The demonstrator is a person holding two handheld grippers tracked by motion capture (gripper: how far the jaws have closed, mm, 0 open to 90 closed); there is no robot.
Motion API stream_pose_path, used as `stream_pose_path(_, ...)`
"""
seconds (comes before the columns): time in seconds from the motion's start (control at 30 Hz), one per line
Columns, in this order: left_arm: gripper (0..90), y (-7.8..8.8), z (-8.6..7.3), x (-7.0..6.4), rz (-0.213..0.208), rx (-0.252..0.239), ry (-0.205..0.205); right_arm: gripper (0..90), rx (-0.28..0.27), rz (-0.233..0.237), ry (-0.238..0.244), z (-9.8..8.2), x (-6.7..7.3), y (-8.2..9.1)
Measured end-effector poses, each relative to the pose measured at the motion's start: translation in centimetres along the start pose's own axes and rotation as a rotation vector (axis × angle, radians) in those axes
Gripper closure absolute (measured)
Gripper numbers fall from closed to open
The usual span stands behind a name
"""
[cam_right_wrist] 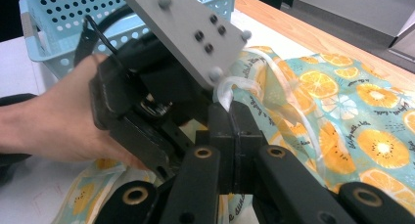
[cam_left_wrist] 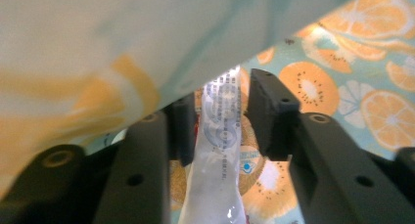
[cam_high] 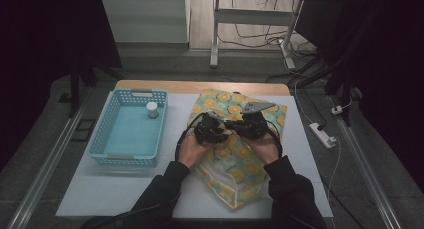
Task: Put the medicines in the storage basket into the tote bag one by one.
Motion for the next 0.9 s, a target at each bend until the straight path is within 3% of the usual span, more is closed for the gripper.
stream_pose_path(0.4,40.6,2.1,-0.1,-1.2,-0.029,-0.012,-0.043,89.9,-0.003,-0.001,-0.002,0.1,0.0,0.2)
stream_pose_path(0.7,28.5,4.1,-0.2,-1.8,-0.053,-0.027,-0.035,89.9,0.000,0.003,0.003,0.1,0.1,0.1)
stream_pose_path(0.9,20.8,6.0,-0.3,-1.5,-0.059,-0.039,-0.023,89.8,0.000,0.001,0.003,0.1,0.0,0.2)
Point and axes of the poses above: each handheld gripper's, and its own axes: y roughly backward along the jaws, z roughly out of its top, x roughly to its left, the point moved 2 cm from there along -y, roughly forward along the jaws, and after that the axes turned 2 degrees about y, right-handed, at the moved point
